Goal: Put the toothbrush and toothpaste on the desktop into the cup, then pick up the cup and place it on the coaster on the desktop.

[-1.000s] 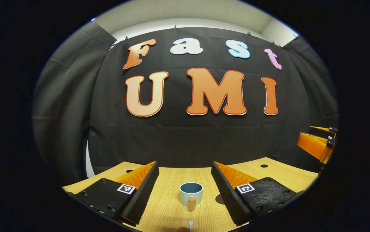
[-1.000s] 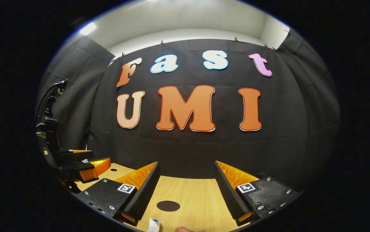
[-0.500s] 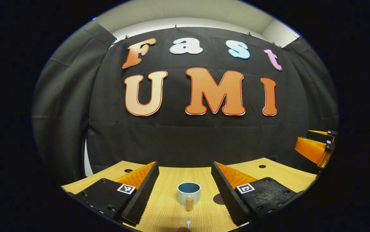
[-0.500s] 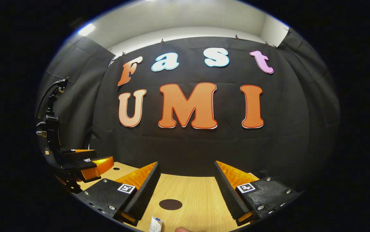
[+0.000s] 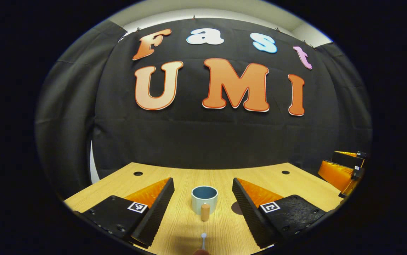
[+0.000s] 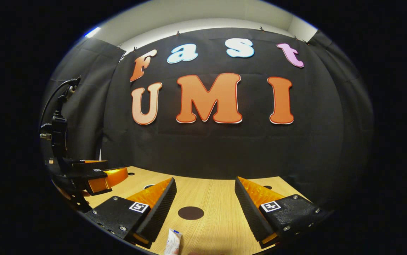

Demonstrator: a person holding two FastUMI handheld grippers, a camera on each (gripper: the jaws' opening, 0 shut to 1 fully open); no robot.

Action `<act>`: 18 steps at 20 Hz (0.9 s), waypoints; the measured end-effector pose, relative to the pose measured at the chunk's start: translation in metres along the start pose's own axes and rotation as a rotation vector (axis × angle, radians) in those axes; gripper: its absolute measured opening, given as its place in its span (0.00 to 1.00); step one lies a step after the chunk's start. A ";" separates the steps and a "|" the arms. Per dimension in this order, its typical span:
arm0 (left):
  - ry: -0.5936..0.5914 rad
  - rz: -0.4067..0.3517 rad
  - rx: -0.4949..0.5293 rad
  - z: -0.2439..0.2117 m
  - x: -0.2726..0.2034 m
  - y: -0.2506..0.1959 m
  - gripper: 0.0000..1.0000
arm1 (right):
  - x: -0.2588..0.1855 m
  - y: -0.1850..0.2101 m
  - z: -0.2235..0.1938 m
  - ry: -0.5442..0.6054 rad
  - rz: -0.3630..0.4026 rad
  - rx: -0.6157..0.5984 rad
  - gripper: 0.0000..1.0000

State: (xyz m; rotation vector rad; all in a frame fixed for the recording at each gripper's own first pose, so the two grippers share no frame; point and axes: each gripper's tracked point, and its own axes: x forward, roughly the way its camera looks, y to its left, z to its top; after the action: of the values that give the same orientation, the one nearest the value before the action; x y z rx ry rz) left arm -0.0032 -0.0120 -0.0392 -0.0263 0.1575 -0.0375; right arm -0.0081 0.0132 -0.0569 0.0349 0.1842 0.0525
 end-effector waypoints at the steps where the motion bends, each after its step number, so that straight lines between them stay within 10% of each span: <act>1: 0.020 -0.003 0.003 -0.006 0.001 -0.002 0.99 | 0.001 0.001 -0.007 0.019 0.002 0.004 0.99; 18: 0.372 -0.015 -0.009 -0.119 -0.003 0.002 0.99 | -0.003 0.038 -0.136 0.432 0.102 0.093 0.98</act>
State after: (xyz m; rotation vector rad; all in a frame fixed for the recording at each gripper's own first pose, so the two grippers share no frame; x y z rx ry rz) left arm -0.0246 -0.0125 -0.1565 -0.0296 0.5290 -0.0566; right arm -0.0384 0.0553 -0.1885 0.1257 0.6173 0.1531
